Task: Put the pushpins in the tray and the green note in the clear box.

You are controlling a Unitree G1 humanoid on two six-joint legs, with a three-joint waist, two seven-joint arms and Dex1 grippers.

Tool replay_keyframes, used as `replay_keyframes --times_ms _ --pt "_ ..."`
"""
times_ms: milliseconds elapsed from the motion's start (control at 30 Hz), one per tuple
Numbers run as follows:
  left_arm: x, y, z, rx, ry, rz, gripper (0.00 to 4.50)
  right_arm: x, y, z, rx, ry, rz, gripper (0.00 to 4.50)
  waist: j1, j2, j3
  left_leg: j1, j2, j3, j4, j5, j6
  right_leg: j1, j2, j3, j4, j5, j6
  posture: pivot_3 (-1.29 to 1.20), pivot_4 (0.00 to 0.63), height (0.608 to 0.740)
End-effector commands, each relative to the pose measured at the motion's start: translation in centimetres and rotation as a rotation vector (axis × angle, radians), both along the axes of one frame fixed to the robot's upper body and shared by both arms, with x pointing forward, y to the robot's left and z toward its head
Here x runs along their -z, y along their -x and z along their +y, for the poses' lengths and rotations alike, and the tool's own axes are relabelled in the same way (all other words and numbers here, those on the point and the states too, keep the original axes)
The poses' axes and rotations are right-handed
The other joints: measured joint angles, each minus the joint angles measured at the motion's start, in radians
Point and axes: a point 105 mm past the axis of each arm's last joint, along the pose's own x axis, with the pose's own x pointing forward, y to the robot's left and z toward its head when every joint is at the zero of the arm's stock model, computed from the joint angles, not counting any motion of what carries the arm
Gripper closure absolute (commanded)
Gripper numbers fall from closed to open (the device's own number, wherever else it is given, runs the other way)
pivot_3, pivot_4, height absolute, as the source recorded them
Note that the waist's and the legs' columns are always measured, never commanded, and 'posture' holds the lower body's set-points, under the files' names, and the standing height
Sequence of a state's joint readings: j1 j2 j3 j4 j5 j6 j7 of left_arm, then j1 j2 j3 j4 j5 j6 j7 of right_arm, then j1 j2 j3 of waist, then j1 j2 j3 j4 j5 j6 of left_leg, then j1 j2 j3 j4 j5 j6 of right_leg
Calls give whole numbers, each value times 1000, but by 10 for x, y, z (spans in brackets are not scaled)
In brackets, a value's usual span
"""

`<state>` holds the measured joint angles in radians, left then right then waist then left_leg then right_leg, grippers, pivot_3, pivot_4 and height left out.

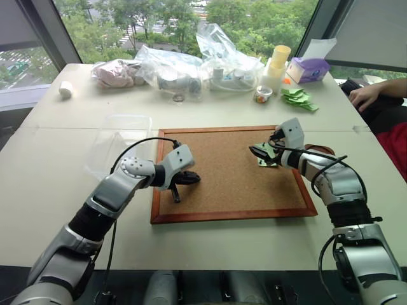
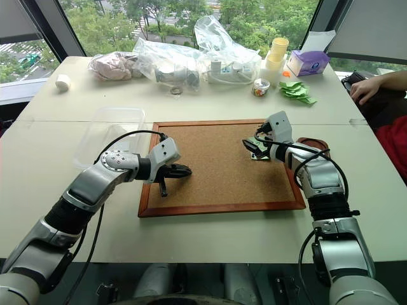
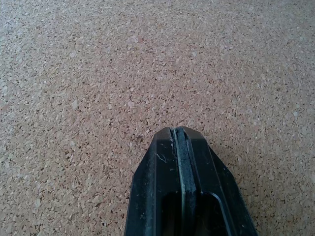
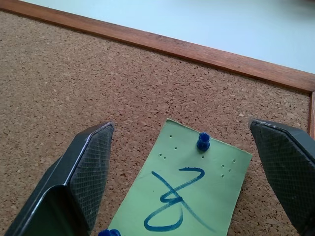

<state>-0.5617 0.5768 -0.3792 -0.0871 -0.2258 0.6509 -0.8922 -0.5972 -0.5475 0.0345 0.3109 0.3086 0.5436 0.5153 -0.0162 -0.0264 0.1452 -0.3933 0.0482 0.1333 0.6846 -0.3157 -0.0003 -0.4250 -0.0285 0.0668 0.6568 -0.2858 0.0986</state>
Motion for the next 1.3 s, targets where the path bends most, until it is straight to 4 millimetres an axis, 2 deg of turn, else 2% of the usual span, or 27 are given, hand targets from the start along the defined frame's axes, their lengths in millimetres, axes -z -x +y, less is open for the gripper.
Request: replay_keyframes --times_ms 33,67,167,400,633,867,1100,1233,1300 --pt "-4 4 -6 24 11 -14 4456 -17 -7 0 -3 -14 -61 0 0 0 0 0 0 0 0 0 0 0 0 0 0 0 0 0 150 738" --pt "-3 4 -6 23 11 -13 4456 -17 -8 0 -1 -16 -60 0 0 0 0 0 0 0 0 0 0 0 0 0 0 0 0 0 150 738" --pt "-2 5 -6 20 8 -12 4500 -16 -9 1 -5 -33 -56 791 0 0 0 0 0 0 0 0 0 0 0 0 1 0 0 0 150 738" --pt "0 5 -4 12 -4 -15 4500 -15 -10 1 3 -50 -54 4390 -1 0 0 1 0 0 0 0 0 0 0 0 2 0 0 0 150 738" --pt "0 5 -5 14 -6 -16 4500 -15 -10 -4 42 -64 -74 4452 -2 0 0 1 0 0 0 0 -1 0 0 0 3 0 0 0 150 738" --pt "9 11 -4 33 -36 19 4500 -50 -13 -15 111 -117 -278 4452 -3 1 0 1 0 1 0 0 -1 0 0 1 4 0 0 0 150 738" --pt "10 13 -6 43 -37 26 4500 -48 -9 -18 123 -114 -286 4452 -4 1 0 2 0 0 0 0 -1 0 0 1 5 0 0 0 150 738" --pt "9 13 -5 45 -37 23 4500 -52 -5 -37 200 -111 -297 4452 -3 1 0 2 0 1 0 0 -1 0 -1 1 5 0 0 0 150 738" --pt "8 10 -1 27 -39 10 4500 -47 7 -78 340 -46 -278 4452 1 1 0 2 0 1 0 0 -1 0 -1 1 5 0 0 0 150 738"
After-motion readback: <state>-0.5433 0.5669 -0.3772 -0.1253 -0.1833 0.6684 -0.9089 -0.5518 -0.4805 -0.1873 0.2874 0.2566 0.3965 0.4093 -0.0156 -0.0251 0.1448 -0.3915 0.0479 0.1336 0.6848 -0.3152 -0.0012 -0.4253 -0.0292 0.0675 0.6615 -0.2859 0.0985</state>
